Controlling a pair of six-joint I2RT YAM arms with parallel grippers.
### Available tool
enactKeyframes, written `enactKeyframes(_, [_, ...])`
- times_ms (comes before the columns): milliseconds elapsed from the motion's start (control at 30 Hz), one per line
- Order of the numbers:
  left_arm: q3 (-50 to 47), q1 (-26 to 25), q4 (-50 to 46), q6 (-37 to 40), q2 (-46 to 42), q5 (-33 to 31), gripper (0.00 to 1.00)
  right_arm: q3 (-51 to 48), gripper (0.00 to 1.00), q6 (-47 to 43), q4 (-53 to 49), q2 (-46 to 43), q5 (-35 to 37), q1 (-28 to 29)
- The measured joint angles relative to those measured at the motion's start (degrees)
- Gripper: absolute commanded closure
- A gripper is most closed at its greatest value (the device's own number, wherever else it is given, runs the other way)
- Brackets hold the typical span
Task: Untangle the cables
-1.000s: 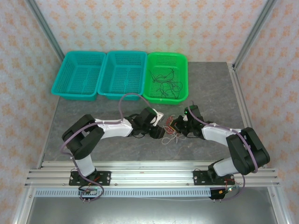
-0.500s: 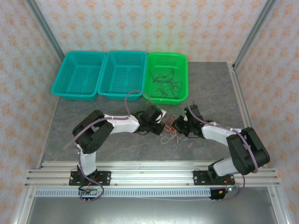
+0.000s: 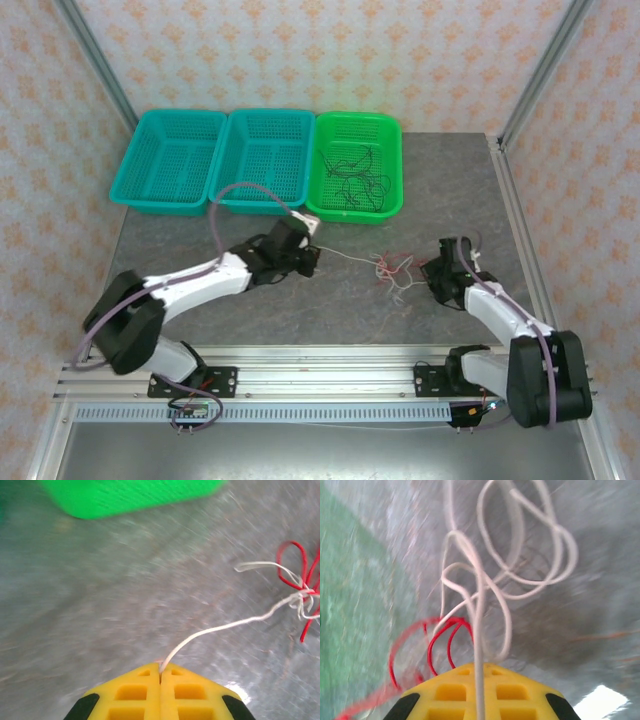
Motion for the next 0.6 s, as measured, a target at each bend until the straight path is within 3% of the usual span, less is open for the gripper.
enactKeyframes(267, [-2.01,11.17,-7.67,-3.58,-19.30,-3.37,1.00,0.39,1.00,-1.88,-4.57,0.26,4.70,-4.90])
enactKeyframes(600, [14.49,29.42,-25.38,-3.34,-24.52,-1.33,1.00,5.90,1.00,-3.61,-8.22,9.64,7.41,-10.99])
